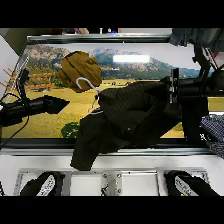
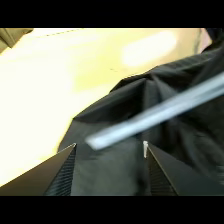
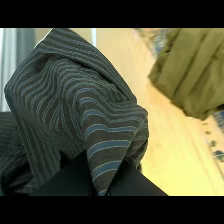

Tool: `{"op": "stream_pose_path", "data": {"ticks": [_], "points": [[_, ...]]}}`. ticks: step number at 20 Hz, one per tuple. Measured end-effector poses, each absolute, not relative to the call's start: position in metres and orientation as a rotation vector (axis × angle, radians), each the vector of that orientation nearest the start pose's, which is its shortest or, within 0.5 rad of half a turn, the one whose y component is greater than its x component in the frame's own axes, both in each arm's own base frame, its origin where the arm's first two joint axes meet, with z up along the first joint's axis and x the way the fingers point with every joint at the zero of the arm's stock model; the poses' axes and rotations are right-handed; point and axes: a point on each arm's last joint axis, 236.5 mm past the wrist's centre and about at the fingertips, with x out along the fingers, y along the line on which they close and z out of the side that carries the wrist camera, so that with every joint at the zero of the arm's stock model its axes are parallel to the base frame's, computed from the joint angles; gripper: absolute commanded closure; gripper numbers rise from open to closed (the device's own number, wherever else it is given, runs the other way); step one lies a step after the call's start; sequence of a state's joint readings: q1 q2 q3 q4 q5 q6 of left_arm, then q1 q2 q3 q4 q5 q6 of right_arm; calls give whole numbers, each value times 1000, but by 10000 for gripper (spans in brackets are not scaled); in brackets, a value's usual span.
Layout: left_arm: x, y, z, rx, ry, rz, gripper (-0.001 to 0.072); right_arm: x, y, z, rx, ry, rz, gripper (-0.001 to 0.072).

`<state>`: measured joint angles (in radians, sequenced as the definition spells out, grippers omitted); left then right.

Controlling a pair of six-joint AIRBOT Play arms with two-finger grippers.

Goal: Fold the clothes and pants, and hang the long-sleeved shirts on hangers.

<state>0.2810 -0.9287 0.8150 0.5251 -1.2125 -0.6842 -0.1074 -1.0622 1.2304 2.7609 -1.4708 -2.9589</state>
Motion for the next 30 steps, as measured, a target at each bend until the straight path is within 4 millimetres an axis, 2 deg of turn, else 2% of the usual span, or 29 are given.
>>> {"op": "stream_pose_path", "data": {"ticks": [1, 2, 3, 4, 7, 13, 17, 18, 21, 22, 24, 26, 30], "points": [[325, -113, 107, -328, 754, -722, 261, 315, 185, 239, -260, 271, 1262, 699], [317, -124, 102, -357, 771, -720, 223, 316, 185, 242, -241, 272, 1245, 699], [308, -136, 97, -383, 790, -723, 86, 318, 184, 245, -224, 277, 1231, 699], [299, -148, 89, -414, 817, -724, 71, 319, 184, 247, -206, 282, 1219, 698], [279, -178, 65, -521, 898, -698, 71, 320, 183, 250, -162, 298, 1198, 698], [252, -233, 18, -690, 1097, -677, 71, 322, 183, 252, -124, 315, 1183, 698], [240, -271, 0, -764, 1219, -716, 72, 322, 183, 253, -113, 320, 1179, 698], [239, -279, -3, -768, 1238, -729, 113, 322, 183, 253, -110, 323, 1178, 698], [241, -296, -9, -772, 1282, -748, 602, 322, 183, 253, -104, 326, 1177, 698], [244, -297, -11, -775, 1287, -746, 690, 322, 183, 253, -104, 326, 1177, 698], [252, -295, -11, -788, 1284, -737, 691, 321, 183, 256, -95, 328, 1173, 698], [266, -281, -7, -790, 1250, -710, 692, 318, 184, 261, -91, 318, 1165, 698], [298, -234, 4, -789, 1154, -608, 692, 310, 184, 281, -76, 280, 1130, 698]]}}
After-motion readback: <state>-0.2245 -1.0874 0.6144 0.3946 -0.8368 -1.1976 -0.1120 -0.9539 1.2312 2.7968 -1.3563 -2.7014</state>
